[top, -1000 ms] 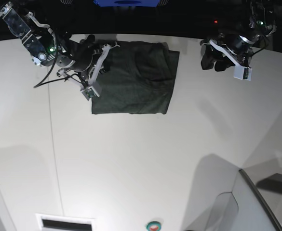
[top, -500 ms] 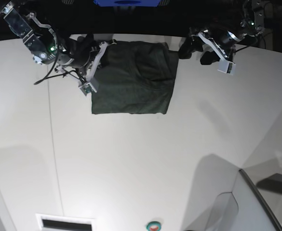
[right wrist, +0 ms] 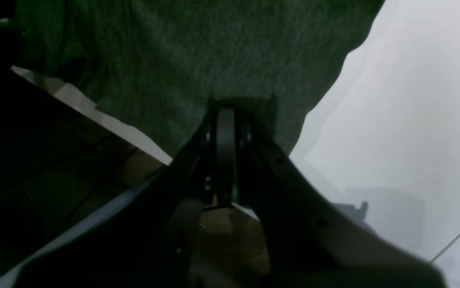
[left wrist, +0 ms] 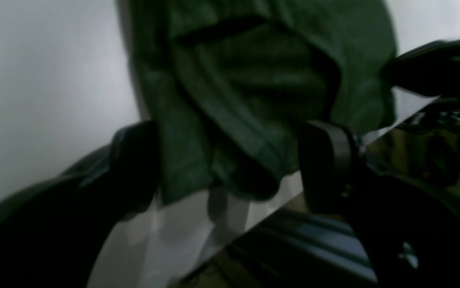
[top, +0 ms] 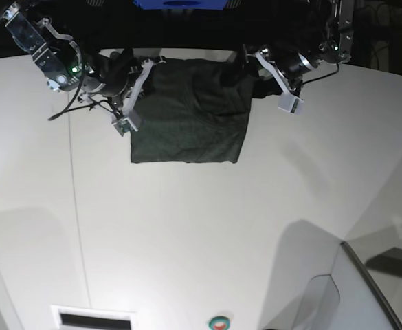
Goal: Layout the t-shirt on the table in an organized manner, then fold the t-shirt properly
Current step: 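Grasp the folded shirt's corners with both grippers, then lift and drag the folded shirt with the left gripper to straighten it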
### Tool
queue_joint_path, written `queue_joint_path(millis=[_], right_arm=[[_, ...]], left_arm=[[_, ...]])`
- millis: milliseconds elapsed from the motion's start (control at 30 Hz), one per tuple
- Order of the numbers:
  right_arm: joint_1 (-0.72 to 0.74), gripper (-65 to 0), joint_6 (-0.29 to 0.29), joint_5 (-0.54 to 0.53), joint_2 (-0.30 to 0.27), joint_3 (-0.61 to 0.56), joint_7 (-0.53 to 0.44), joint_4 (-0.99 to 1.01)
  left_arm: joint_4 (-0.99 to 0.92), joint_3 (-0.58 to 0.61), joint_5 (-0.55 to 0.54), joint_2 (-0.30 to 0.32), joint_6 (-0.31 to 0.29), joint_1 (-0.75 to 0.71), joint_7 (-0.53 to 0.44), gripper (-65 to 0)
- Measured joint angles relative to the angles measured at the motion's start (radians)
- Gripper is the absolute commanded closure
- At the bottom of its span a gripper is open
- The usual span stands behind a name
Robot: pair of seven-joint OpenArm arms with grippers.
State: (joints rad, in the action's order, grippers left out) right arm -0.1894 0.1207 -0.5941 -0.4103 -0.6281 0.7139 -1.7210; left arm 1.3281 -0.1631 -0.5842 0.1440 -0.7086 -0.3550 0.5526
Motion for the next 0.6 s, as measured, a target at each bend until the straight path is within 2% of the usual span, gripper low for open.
queue_joint_path(millis=[167, 200, 267, 367, 433, 467, 600], right_arm=[[0.0, -0.8, 0.0, 0.0, -0.002, 0.0, 0.0, 0.0], [0.0, -0.8, 0.0, 0.0, -0.002, 0.0, -0.001, 0.0], [0.0, -0.8, 0.0, -0.001, 0.001, 0.0, 0.0, 0.0], [0.0, -0.8, 0.0, 0.0, 0.0, 0.0, 0.0, 0.0], [0.0, -0.8, 0.0, 0.0, 0.0, 0.0, 0.0, 0.0], [0.0, -0.8, 0.0, 0.0, 0.0, 0.0, -0.001, 0.0], [0.0, -0.8, 0.0, 0.0, 0.0, 0.0, -0.001, 0.0]], left_arm=[[-0.064, 0.003, -0.02, -0.028, -0.008, 0.038, -0.024, -50.4], [-0.069, 0.003, -0.023, -0.036, -0.008, 0.039, -0.03, -48.1], [-0.076, 0.003, -0.018, -0.041, -0.008, 0.039, -0.029, -39.5], [-0.095, 0.017, -0.011, -0.038, -0.002, 0.047, -0.018, -21.2], [-0.133, 0.047, -0.013, -0.03, -0.002, 0.071, -0.014, -5.8], [-0.153, 0.064, -0.011, -0.027, -0.003, 0.086, -0.015, 0.0], [-0.15, 0.119, -0.007, -0.008, -0.001, 0.105, -0.005, 0.0]])
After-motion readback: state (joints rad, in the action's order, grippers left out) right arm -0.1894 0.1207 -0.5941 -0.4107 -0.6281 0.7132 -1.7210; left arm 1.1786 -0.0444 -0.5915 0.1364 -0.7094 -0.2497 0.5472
